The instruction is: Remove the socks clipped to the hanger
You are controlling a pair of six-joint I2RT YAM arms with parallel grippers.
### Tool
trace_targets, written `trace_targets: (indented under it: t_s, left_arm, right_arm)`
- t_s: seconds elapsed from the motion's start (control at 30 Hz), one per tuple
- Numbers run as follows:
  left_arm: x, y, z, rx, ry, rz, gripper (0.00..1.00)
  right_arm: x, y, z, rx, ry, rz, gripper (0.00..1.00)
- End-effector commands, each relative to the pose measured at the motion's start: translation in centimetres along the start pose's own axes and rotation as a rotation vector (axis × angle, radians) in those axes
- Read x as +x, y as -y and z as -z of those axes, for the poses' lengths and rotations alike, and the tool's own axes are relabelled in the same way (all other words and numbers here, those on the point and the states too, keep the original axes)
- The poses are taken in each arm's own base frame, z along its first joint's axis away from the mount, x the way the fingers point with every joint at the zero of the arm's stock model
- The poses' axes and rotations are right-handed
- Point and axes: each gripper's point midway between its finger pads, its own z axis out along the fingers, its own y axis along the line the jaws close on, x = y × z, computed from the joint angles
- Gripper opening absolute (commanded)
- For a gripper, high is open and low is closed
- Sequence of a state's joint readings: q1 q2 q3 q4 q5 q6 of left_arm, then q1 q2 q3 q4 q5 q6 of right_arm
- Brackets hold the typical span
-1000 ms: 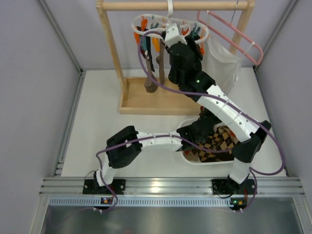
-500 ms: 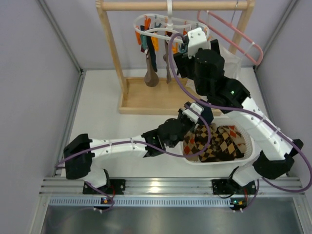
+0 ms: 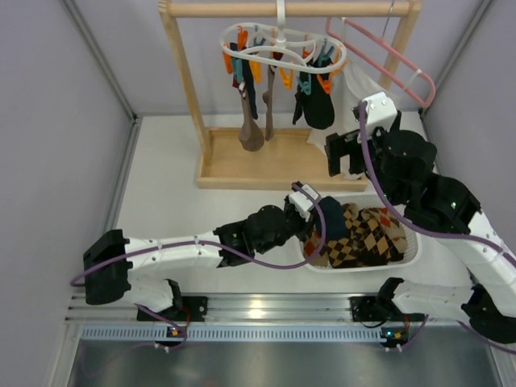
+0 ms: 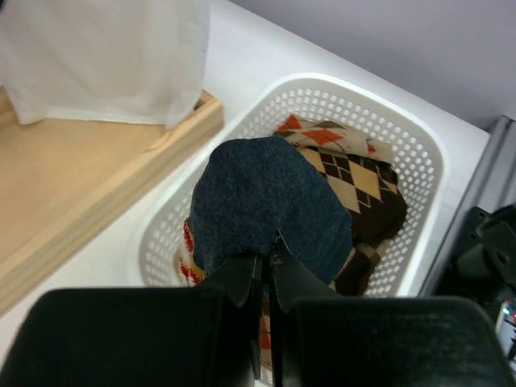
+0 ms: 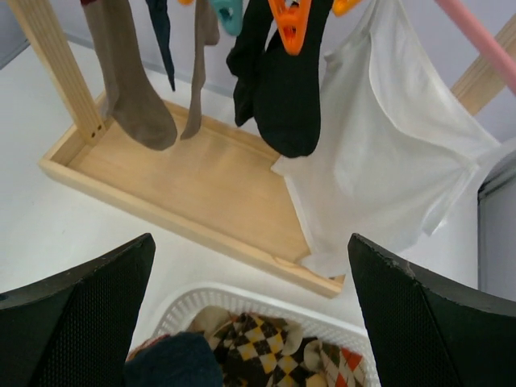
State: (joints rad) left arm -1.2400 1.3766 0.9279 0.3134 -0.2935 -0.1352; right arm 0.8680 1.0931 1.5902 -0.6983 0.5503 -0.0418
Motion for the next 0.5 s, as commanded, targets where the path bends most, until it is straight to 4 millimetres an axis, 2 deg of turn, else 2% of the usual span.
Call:
trace_targets:
  t_s: [0.0,0.1,0.13,0.17,0.27,0.3,0.4,0.43,0.47]
  left_arm:
    - [1.0,2.5,-0.1,0.113,-0.049,0.056,0.00]
    - [2.2,3.4,-0.9,0.148,-0.089,0.071,0.00]
    - [3.4,3.5,-1.6,0.142,-0.117,0.074,0.00]
    - [3.4,3.8,-2.0,0.148,-0.118,0.074,0.01]
    - [4.6,4.6,-3.3,0.176,-0.153,0.067,0.15]
    - [4.3,4.8,-3.6,0.180,-0.146,0.070,0.40]
    - [4.0,4.3,-3.7,0.145,-0.137,0.083,0.80]
    - [3.7,4.2,-3.6,0.139,-0.129,0.088,0.98]
    - [3.0,3.8,-3.4,0.119,-0.113,0.090,0.98]
  right_arm:
    - [1.3,-0.1,2.2,-0.050,0.010,-0.074,0.99]
    - [2.1,0.2,3.0,-0.053,0.013,-0.096,0.99]
    - [2.6,0.5,3.4,-0.055,0.014,-0.101,1.00]
    - [2.9,0.5,3.5,-0.053,0.014,-0.107,1.00]
    - [4.0,0.8,3.9,-0.047,0.011,-0.121,1.00]
    - [4.7,0.8,4.0,-0.044,0.002,-0.120,0.99]
    - [6.4,1.7,3.8,0.026,-0.025,-0.133,0.99]
    - [6.8,2.6,3.8,0.079,-0.028,-0.137,0.99]
    - [7.4,2.8,3.7,0.099,-0.037,-0.140,0.99]
